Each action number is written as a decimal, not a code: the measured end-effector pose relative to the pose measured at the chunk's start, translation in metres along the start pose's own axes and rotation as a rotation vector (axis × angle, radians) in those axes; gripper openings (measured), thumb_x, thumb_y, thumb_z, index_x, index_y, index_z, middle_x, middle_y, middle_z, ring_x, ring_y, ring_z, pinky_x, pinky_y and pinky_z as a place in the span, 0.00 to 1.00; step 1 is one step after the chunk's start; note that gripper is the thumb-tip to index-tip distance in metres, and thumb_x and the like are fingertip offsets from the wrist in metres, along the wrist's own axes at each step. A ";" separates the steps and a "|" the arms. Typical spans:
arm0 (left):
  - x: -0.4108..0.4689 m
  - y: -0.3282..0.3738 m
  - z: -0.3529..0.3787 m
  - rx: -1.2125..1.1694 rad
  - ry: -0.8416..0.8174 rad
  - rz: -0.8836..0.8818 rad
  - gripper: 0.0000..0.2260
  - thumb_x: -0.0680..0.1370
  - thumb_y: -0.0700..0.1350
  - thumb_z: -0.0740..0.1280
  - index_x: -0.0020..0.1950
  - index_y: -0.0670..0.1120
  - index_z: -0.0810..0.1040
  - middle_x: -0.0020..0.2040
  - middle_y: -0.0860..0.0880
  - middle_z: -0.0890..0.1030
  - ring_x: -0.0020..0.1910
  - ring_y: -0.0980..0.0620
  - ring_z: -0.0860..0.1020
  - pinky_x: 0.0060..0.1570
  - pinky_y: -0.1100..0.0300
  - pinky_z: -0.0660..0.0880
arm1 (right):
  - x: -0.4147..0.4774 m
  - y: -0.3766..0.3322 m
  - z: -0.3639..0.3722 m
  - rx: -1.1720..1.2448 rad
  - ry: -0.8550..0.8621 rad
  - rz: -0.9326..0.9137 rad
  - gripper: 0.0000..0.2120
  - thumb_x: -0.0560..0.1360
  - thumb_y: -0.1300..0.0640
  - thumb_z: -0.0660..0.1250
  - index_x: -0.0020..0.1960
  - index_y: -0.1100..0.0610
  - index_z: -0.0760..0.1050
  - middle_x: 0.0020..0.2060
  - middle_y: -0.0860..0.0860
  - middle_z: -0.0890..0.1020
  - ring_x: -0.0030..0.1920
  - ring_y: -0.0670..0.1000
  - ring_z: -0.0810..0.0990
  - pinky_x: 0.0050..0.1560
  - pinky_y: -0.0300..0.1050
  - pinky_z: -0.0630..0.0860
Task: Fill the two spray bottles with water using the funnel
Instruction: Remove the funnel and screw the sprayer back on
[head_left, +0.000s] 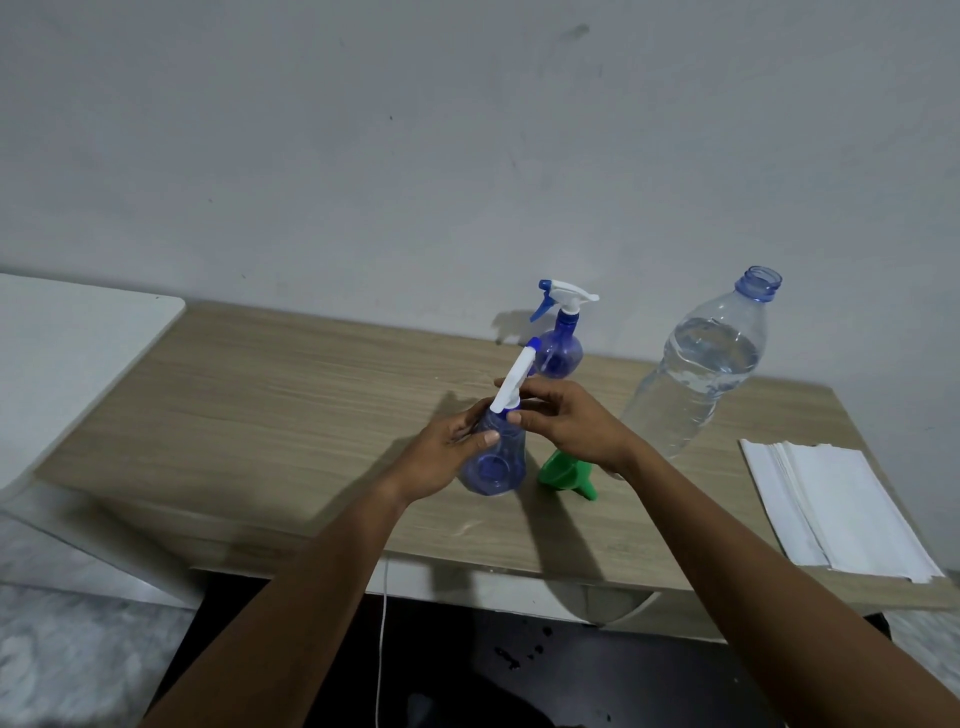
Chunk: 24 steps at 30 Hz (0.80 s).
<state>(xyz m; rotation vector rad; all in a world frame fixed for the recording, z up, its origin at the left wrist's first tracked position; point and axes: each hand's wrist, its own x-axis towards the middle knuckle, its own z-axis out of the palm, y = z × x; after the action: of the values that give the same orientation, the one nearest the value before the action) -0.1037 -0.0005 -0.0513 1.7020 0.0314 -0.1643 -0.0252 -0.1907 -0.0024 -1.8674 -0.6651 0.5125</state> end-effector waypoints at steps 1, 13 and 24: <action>0.000 -0.001 0.000 0.003 0.001 -0.001 0.21 0.84 0.34 0.63 0.75 0.49 0.68 0.62 0.57 0.81 0.58 0.67 0.81 0.56 0.71 0.76 | 0.000 0.001 0.000 -0.004 0.001 0.001 0.14 0.79 0.65 0.68 0.64 0.58 0.80 0.57 0.49 0.85 0.59 0.45 0.83 0.60 0.38 0.78; 0.002 -0.004 0.001 0.010 0.028 0.005 0.21 0.83 0.32 0.63 0.73 0.47 0.69 0.61 0.56 0.81 0.57 0.68 0.81 0.57 0.71 0.75 | 0.000 0.008 0.010 -0.100 0.124 -0.058 0.11 0.79 0.63 0.70 0.60 0.60 0.81 0.50 0.45 0.85 0.50 0.34 0.83 0.49 0.27 0.75; -0.001 0.002 0.001 0.006 0.011 0.009 0.21 0.83 0.32 0.62 0.75 0.46 0.68 0.60 0.55 0.81 0.55 0.70 0.81 0.54 0.74 0.75 | -0.001 0.010 0.014 0.007 0.155 -0.057 0.09 0.78 0.63 0.72 0.58 0.59 0.82 0.51 0.49 0.87 0.54 0.47 0.85 0.55 0.39 0.79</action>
<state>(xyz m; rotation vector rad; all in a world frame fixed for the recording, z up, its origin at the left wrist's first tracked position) -0.1043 -0.0019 -0.0491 1.7089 0.0316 -0.1481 -0.0325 -0.1844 -0.0166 -1.8551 -0.6102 0.3293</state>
